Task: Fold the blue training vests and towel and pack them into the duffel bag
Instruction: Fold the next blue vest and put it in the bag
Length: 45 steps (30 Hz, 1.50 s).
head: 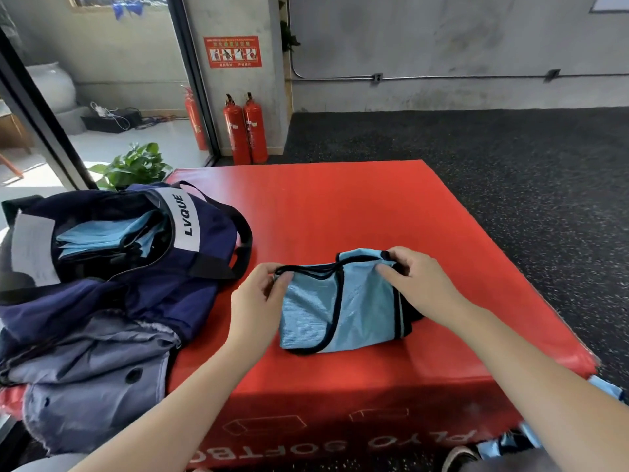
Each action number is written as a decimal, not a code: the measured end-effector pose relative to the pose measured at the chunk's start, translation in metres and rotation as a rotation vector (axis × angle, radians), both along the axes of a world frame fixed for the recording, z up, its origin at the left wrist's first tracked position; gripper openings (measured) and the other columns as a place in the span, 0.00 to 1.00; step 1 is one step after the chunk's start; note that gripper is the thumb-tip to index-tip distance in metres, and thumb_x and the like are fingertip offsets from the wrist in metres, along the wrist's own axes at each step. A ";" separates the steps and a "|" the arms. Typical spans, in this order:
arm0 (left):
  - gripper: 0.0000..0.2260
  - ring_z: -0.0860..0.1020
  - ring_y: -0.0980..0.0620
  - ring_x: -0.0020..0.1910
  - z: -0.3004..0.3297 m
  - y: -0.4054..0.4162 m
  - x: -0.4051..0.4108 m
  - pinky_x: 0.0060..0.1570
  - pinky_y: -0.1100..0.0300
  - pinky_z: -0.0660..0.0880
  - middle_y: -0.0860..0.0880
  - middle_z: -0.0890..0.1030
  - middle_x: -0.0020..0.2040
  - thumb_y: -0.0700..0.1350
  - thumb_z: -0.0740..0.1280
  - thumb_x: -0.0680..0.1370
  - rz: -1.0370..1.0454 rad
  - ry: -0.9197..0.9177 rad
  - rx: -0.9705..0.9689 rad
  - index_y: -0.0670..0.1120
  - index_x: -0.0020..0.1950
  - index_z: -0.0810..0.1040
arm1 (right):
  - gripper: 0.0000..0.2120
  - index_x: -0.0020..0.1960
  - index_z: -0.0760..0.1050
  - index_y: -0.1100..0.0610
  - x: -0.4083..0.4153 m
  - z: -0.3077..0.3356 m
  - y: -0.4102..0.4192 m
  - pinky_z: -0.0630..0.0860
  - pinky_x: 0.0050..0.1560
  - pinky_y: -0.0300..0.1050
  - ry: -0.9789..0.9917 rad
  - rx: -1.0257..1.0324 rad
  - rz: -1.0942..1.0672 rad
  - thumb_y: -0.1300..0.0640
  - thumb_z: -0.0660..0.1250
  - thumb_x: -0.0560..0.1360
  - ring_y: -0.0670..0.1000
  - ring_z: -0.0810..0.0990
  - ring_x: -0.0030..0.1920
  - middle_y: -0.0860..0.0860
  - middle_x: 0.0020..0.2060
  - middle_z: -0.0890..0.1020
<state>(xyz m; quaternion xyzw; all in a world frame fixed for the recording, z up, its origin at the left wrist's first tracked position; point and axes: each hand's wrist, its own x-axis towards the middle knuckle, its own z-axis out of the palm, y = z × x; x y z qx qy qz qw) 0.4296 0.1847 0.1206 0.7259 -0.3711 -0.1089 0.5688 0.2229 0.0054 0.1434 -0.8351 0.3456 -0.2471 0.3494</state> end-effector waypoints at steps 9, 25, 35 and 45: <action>0.25 0.75 0.60 0.31 -0.020 -0.008 -0.014 0.34 0.70 0.71 0.55 0.76 0.36 0.46 0.71 0.78 -0.010 0.089 0.228 0.56 0.71 0.65 | 0.06 0.51 0.77 0.49 0.034 -0.029 -0.030 0.68 0.37 0.43 0.254 -0.066 -0.003 0.49 0.63 0.82 0.45 0.77 0.38 0.45 0.37 0.80; 0.08 0.73 0.61 0.40 -0.033 -0.004 0.018 0.44 0.70 0.67 0.59 0.72 0.46 0.39 0.68 0.78 -0.148 -0.399 0.426 0.49 0.55 0.82 | 0.14 0.57 0.77 0.46 0.047 -0.019 -0.033 0.73 0.45 0.48 0.498 -0.228 -0.172 0.39 0.65 0.77 0.54 0.80 0.51 0.47 0.49 0.82; 0.11 0.75 0.50 0.52 -0.024 -0.032 0.050 0.52 0.54 0.74 0.55 0.75 0.47 0.40 0.66 0.76 -0.139 -0.482 0.544 0.52 0.54 0.81 | 0.06 0.45 0.77 0.48 0.043 -0.012 0.028 0.77 0.39 0.49 0.212 -0.200 -0.043 0.48 0.68 0.77 0.45 0.76 0.32 0.44 0.36 0.81; 0.12 0.77 0.56 0.52 -0.027 -0.059 0.063 0.60 0.48 0.72 0.63 0.80 0.46 0.42 0.67 0.76 -0.231 -0.447 0.501 0.58 0.50 0.83 | 0.21 0.40 0.69 0.48 0.033 -0.038 0.031 0.69 0.39 0.47 0.586 -0.200 0.061 0.32 0.57 0.78 0.48 0.75 0.40 0.45 0.35 0.79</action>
